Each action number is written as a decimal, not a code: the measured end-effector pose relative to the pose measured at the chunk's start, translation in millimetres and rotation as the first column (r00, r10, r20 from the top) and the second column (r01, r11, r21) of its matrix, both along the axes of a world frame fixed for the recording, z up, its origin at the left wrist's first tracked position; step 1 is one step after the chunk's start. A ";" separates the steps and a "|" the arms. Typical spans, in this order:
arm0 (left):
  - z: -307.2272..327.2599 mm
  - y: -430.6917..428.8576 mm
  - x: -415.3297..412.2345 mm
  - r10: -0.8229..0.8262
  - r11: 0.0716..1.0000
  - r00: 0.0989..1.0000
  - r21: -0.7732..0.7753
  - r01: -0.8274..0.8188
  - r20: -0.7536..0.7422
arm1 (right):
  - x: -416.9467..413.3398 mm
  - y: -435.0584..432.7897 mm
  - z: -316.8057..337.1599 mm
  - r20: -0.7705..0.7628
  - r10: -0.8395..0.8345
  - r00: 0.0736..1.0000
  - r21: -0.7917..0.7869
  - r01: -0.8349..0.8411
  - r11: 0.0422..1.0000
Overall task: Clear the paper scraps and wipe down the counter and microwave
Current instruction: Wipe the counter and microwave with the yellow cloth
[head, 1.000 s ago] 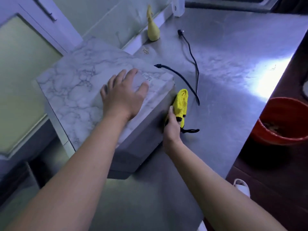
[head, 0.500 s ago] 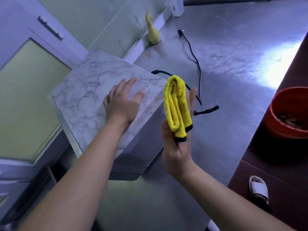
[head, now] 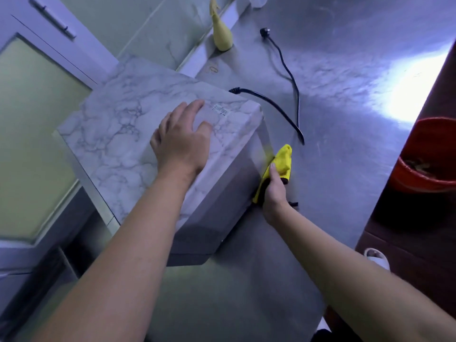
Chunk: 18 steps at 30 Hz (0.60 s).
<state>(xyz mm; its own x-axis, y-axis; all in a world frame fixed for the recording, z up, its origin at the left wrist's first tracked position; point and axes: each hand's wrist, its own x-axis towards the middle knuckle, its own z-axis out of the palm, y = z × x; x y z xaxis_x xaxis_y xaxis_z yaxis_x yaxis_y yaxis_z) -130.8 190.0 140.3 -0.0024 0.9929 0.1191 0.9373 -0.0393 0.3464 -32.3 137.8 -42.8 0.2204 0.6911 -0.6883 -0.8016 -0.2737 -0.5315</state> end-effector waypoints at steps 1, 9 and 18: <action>0.1 -0.5 0.4 -0.002 1.000 1.000 -0.003 0.002 0.002 | 10.6 -0.2 1.1 -0.042 0.047 0.998 -0.017 -0.048 0.999; 5.3 -2.8 -0.1 0.020 1.000 0.985 -0.001 -0.020 0.173 | 5.0 -57.2 78.9 0.474 -0.250 0.844 0.586 -0.091 0.805; 4.8 1.6 -4.7 0.076 0.996 0.750 -0.014 -0.088 0.657 | -63.3 -47.1 51.1 0.832 -0.301 0.466 0.454 -0.260 0.852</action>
<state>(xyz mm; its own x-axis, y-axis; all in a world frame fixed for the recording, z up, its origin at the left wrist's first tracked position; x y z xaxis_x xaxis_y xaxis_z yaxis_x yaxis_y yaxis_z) -135.5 191.6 145.2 -0.1674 0.9831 0.0739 0.4799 0.0158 0.8772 -95.6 90.7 8.3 0.5054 0.8170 0.2775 0.1465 0.2356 -0.9607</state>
